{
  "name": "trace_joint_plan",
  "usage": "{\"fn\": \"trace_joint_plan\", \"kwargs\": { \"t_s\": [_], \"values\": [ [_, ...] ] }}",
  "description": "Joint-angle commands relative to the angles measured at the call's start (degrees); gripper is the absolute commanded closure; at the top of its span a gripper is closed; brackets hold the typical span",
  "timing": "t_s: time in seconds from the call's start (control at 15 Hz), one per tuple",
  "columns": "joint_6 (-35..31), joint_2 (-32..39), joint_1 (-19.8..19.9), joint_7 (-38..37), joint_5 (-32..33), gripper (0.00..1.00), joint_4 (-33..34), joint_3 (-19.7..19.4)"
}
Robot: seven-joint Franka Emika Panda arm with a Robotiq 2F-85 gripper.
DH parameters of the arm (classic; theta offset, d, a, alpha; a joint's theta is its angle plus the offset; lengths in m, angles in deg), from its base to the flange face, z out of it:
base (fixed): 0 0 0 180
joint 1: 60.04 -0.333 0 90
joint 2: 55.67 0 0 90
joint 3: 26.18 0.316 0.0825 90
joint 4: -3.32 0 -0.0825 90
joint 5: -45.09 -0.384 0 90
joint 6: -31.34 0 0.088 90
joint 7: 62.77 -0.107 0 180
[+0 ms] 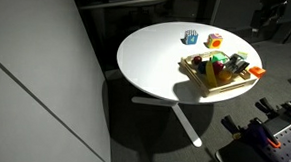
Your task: Pick up the block with the number one on it and put it in the tray
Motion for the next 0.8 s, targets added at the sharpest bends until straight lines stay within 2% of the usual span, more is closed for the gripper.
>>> {"fn": "trace_joint_plan", "kwargs": {
  "t_s": [0.0,0.4,0.73],
  "values": [
    [4.98,-5.52,-0.25,0.23,-0.07,0.00,0.23,0.59],
    [5.39,-12.52,-0.42,0.25,-1.58,0.00,-0.80,0.44],
    [4.67,-15.21,-0.52,0.29,-3.05,0.00,-1.10,0.24]
  ]
}}
